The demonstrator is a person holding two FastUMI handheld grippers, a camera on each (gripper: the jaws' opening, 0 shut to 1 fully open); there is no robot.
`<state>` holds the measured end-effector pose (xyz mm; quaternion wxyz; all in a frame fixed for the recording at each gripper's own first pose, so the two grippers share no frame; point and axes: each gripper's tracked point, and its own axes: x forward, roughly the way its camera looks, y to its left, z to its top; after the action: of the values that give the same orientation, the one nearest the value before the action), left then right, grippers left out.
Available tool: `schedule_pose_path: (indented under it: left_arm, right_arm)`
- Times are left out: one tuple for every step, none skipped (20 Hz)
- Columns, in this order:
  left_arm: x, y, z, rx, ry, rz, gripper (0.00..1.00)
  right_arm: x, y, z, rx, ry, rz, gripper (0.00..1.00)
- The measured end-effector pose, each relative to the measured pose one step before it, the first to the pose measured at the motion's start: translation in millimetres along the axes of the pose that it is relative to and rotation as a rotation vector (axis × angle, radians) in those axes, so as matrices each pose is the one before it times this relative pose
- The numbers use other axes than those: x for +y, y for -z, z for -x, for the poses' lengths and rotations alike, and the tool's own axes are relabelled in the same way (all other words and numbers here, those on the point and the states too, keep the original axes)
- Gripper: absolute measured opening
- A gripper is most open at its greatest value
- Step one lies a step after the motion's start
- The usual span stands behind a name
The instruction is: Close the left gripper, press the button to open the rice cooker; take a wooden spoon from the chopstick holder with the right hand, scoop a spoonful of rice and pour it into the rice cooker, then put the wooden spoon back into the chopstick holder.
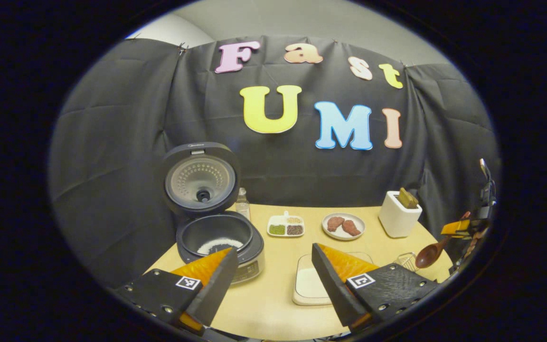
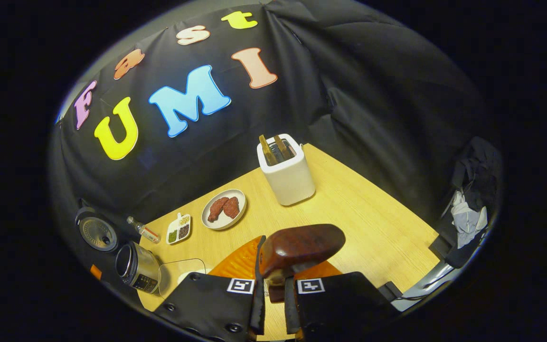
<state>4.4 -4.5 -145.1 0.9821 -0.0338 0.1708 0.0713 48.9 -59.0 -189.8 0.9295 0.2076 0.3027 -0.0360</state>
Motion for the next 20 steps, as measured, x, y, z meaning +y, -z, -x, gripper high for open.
schedule_pose_path:
  left_arm:
    - [5.72,0.16,-0.85,-0.00086,0.01487,0.00173,0.96]
    - [5.24,2.76,-2.01,-0.00029,0.01452,0.00239,0.96]
    - [4.78,1.43,-1.66,-0.00004,0.01261,0.00113,0.96]
    - [2.65,-3.52,-1.25,0.00065,0.01043,-0.00094,0.96]
    - [7.40,1.85,-1.05,0.00188,0.00885,-0.00142,0.96]
    - [5.23,1.89,-0.54,0.00190,0.00968,-0.00149,0.96]
    - [6.15,2.18,0.42,0.00102,0.00716,-0.00089,0.96]
    - [6.88,2.92,0.59,0.00069,0.00478,-0.00094,0.96]
    - [8.71,1.51,0.15,-0.00054,0.00076,-0.00026,0.96]
    - [9.33,3.54,2.58,0.00072,-0.00200,0.00089,0.96]
    - [9.11,1.14,1.28,0.00044,-0.00600,0.00272,0.96]
    - [8.58,2.26,0.98,-0.00090,-0.00638,0.00655,0.96]
    - [8.89,0.61,2.57,-0.00105,-0.00622,0.00983,0.96]
    - [8.90,2.73,1.69,0.00006,-0.00802,0.01026,0.96]
    - [7.68,1.98,1.87,0.00238,-0.00994,0.00919,0.96]
    - [7.50,5.11,2.74,0.00507,-0.01030,0.00738,0.96]
    - [7.65,3.71,2.71,0.00675,-0.01299,0.00404,0.96]
    - [7.57,3.07,2.59,0.00140,-0.01330,-0.00238,0.96]
    - [6.97,1.02,2.03,-0.00135,-0.01233,-0.00154,0.96]
    - [6.01,1.32,3.90,0.00137,-0.01040,0.00199,0.96]
  right_arm:
    - [4.94,-0.30,6.53,-0.01524,0.00793,0.00307,0.19]
    - [8.01,-0.70,6.35,-0.01505,0.00391,0.00753,0.19]
    - [8.74,1.10,6.23,-0.01193,-0.00111,0.01103,0.19]
    - [11.33,0.01,4.72,-0.01151,-0.00707,0.00959,0.15]
    - [14.73,1.68,3.94,-0.00749,-0.01361,0.00220,0.19]
    - [15.21,1.11,2.52,-0.00417,-0.01638,0.00043,0.19]
    - [13.53,1.10,0.47,-0.00429,-0.01648,0.00139,0.19]
    - [13.87,0.41,-0.21,-0.00177,-0.01493,0.00516,0.15]
    - [13.35,1.68,0.87,0.00216,-0.01639,0.00813,0.19]
    - [13.30,0.61,-1.60,-0.00081,-0.01571,0.00885,0.15]
    - [12.01,1.66,-2.78,0.00275,-0.01444,0.00937,0.15]
    - [12.75,1.42,-3.72,0.00472,-0.01552,0.00913,0.15]
    - [11.88,1.77,-4.07,0.00432,-0.01605,0.00725,0.15]
    - [12.04,1.23,-4.53,0.00318,-0.01639,0.00681,0.19]
    - [10.07,2.71,-3.18,0.00517,-0.01529,0.00980,0.19]
    - [9.52,1.97,-4.89,0.00444,-0.01240,0.01367,0.19]
    - [7.37,4.40,-6.27,0.00535,-0.01088,0.01773,0.19]
    - [7.17,5.66,-7.80,0.01024,-0.00770,0.01940,0.15]
    - [5.00,7.12,-9.44,0.01600,-0.00640,0.01520,0.19]
    - [4.10,8.78,-9.46,0.01959,-0.00355,0.00871,0.19]
